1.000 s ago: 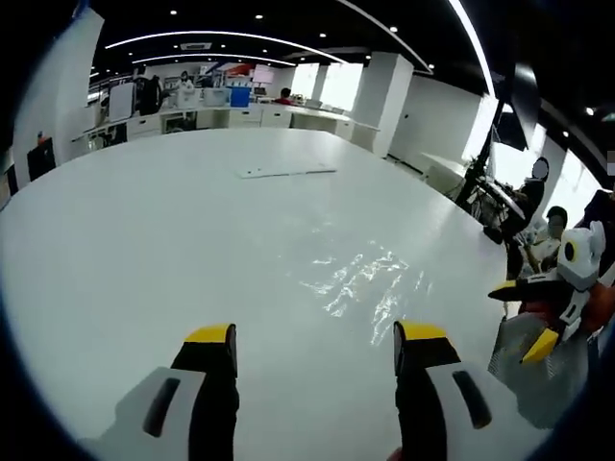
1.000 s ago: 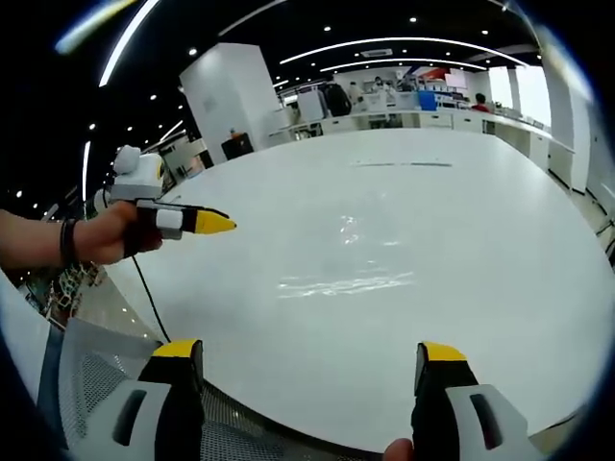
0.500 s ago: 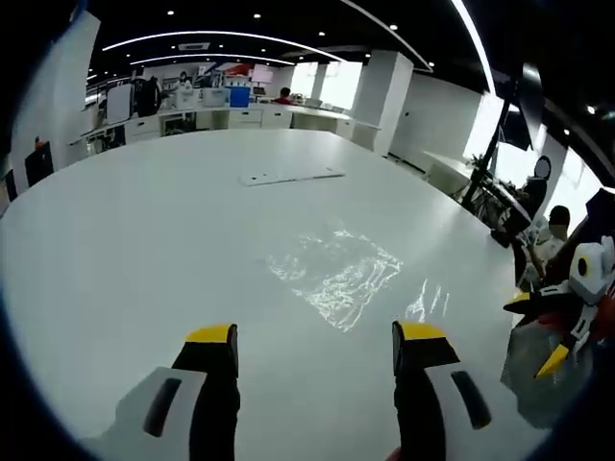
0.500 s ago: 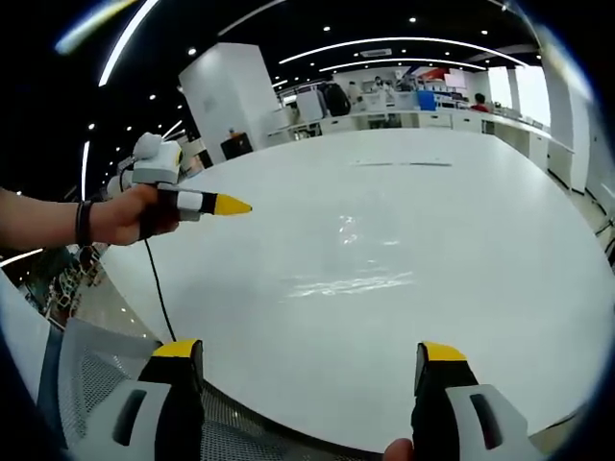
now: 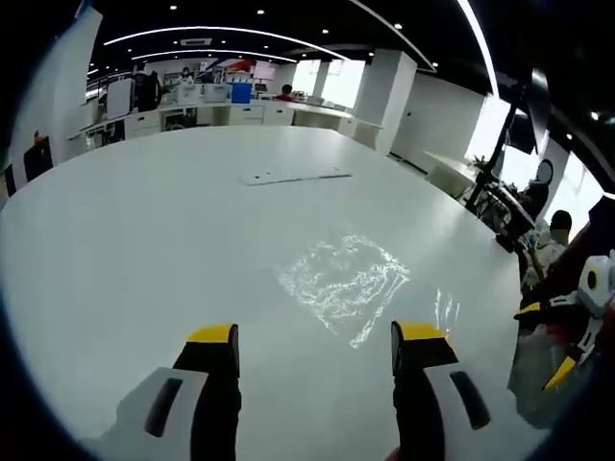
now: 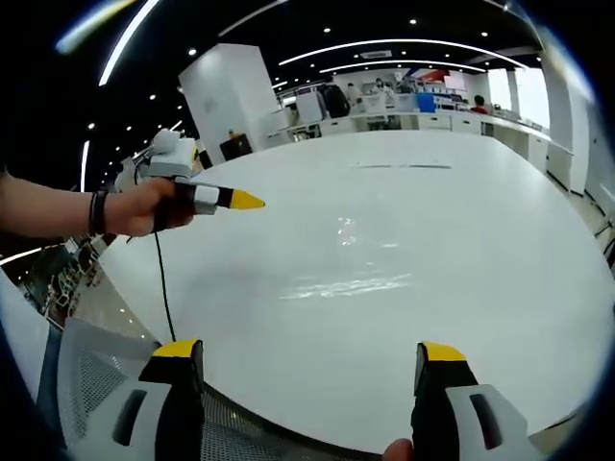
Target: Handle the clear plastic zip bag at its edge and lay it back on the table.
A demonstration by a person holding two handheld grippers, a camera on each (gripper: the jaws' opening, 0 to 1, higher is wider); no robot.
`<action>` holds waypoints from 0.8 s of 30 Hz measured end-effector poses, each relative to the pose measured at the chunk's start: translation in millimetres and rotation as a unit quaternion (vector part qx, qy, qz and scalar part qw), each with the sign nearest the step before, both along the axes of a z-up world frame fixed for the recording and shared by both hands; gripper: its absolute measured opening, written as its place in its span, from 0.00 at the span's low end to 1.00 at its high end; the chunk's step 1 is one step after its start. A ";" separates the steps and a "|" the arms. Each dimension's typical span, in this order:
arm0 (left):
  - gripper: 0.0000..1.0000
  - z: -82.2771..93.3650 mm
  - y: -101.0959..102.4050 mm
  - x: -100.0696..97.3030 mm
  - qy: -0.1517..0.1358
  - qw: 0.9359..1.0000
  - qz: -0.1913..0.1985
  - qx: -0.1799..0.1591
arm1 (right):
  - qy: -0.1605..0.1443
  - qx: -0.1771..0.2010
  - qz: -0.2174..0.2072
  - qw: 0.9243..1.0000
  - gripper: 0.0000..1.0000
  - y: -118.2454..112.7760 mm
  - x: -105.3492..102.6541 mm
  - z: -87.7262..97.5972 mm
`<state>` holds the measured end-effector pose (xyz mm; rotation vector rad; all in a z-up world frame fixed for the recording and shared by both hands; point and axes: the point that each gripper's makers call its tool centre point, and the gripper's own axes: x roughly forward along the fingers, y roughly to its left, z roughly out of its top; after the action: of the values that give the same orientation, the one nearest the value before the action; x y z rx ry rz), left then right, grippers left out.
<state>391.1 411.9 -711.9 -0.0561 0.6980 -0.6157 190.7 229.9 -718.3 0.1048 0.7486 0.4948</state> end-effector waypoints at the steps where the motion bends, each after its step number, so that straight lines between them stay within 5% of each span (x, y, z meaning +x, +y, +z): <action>1: 0.63 0.2 0.4 2.3 0.000 1.000 0.001 -0.001 | 0.000 0.000 0.000 1.000 0.91 0.2 -0.1 0.1; 3: 0.62 -1.0 -0.1 9.7 -0.007 1.000 -0.011 0.018 | 0.002 -0.002 0.002 1.000 0.91 0.6 -1.0 -1.0; 11: 0.60 -0.3 -1.9 38.9 -0.010 1.000 -0.007 0.012 | 0.007 -0.005 0.005 1.000 0.91 0.9 -2.4 -2.5; 24: 0.58 -16.9 -14.3 52.4 0.013 1.000 -0.010 0.010 | 0.013 -0.010 0.007 1.000 0.91 1.7 -4.6 -3.9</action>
<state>443.5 397.6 -728.8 -0.0381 0.7303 -0.6276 186.1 231.5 -722.2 0.0876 0.7800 0.5007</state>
